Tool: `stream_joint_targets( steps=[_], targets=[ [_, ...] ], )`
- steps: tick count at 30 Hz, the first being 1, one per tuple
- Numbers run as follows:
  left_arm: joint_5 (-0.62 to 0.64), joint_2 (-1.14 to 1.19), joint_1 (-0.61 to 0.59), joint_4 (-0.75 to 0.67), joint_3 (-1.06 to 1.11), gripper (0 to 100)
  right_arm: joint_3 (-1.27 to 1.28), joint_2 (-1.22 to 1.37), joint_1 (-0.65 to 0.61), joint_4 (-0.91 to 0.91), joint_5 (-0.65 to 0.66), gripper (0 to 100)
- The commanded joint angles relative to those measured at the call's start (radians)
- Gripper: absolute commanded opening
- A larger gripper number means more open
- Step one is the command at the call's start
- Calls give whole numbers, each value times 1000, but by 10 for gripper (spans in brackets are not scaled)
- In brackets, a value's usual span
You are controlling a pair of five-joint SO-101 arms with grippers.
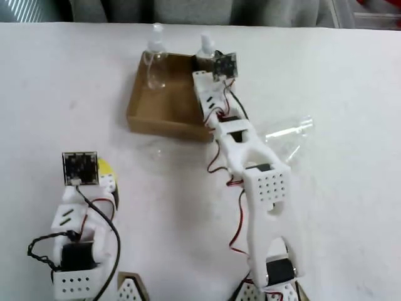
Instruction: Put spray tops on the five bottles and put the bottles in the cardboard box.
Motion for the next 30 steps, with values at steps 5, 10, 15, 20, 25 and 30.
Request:
stream_joint_targets(
  steps=[5,10,15,20,25,30],
  targets=[
    [-6,-13,16,8,-2,31,-29,-76,16,110,-72,43],
    [-6,-13,16,8,-2,31,-28,-76,13,113,-71,43],
    [-6,-13,16,8,-2,31,-28,-76,12,114,-71,89],
    [-6,-13,16,8,-2,31,-26,-76,2,151,-71,156],
    [-6,-13,16,8,-2,31,-26,-82,2,153,-72,159],
    [-6,-13,16,8,-2,31,-29,-85,-7,156,-72,226]
  ],
)
